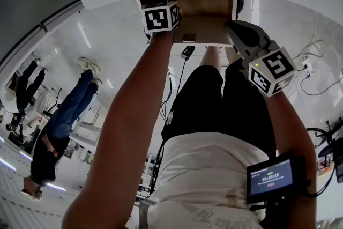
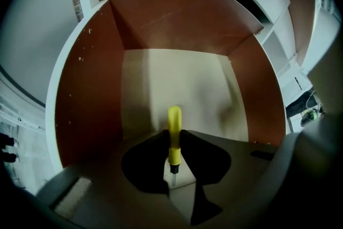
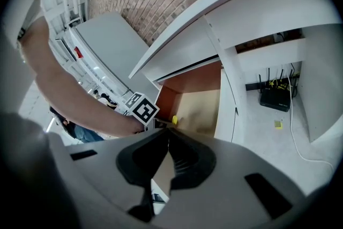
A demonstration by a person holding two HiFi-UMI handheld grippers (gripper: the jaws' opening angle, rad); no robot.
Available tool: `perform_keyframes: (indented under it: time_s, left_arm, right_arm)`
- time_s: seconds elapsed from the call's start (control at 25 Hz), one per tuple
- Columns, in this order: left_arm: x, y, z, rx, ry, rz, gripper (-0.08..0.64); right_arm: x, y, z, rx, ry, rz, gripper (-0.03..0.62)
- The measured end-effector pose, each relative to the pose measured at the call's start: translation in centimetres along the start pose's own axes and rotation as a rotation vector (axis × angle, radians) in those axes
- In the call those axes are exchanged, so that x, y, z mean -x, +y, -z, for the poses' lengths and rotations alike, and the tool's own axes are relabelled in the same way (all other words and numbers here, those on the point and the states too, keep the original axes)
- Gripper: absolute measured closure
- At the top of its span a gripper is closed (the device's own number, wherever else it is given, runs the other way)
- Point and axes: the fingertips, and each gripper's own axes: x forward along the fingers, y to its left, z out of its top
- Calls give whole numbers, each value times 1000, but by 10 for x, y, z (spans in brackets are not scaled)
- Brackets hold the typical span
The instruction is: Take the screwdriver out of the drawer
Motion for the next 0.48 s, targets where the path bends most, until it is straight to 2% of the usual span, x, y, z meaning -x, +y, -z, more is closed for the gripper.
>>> perform_keyframes:
  time_s: [0.48]
  left_arm:
    - [7,-14,-12,7,-47,20,494]
  right_arm:
    - [1,2,2,18,11,-12,586]
